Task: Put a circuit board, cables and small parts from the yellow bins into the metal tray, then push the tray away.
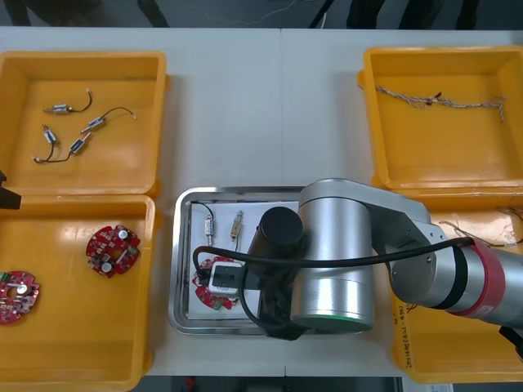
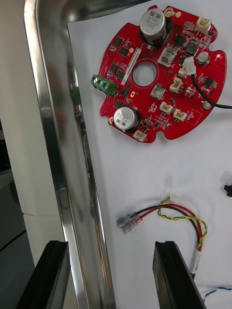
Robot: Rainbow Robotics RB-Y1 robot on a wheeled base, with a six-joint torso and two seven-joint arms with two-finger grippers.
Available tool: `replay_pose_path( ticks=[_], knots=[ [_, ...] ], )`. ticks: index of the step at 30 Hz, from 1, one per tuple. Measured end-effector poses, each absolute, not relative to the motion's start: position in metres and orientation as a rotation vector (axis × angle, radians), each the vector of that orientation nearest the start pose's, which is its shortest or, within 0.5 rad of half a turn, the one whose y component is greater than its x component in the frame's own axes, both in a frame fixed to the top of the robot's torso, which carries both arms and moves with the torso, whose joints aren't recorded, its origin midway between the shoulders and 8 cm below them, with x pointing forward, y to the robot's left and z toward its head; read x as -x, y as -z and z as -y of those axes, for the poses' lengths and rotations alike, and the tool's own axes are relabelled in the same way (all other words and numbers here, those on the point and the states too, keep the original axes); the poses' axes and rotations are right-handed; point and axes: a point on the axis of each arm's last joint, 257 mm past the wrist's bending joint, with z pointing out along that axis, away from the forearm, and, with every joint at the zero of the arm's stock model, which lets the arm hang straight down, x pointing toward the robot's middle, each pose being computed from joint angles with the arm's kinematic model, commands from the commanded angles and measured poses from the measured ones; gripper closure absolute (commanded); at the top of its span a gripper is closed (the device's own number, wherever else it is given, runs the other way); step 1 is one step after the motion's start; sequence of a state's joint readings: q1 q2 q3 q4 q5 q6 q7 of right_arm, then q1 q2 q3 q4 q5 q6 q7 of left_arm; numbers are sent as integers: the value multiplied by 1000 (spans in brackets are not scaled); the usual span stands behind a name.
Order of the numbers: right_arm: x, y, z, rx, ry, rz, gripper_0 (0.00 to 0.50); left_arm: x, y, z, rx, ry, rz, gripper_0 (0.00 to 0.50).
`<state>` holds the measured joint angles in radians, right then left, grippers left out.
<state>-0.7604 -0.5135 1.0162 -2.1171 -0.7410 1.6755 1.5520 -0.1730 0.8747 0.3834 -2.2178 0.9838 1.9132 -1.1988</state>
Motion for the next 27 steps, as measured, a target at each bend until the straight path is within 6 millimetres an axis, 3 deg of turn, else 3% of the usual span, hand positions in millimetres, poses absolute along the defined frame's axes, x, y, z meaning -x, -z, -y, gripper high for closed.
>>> replay_pose_path(
  ticks=[19, 27],
  knots=[
    [-284, 316, 18, 2030, 171, -2040, 0, -370, 127, -378, 42, 18, -2635, 0],
    [-291, 330, 16, 2018, 208, -2041, 0, -370, 127, -378, 42, 18, -2635, 0]
  ],
)
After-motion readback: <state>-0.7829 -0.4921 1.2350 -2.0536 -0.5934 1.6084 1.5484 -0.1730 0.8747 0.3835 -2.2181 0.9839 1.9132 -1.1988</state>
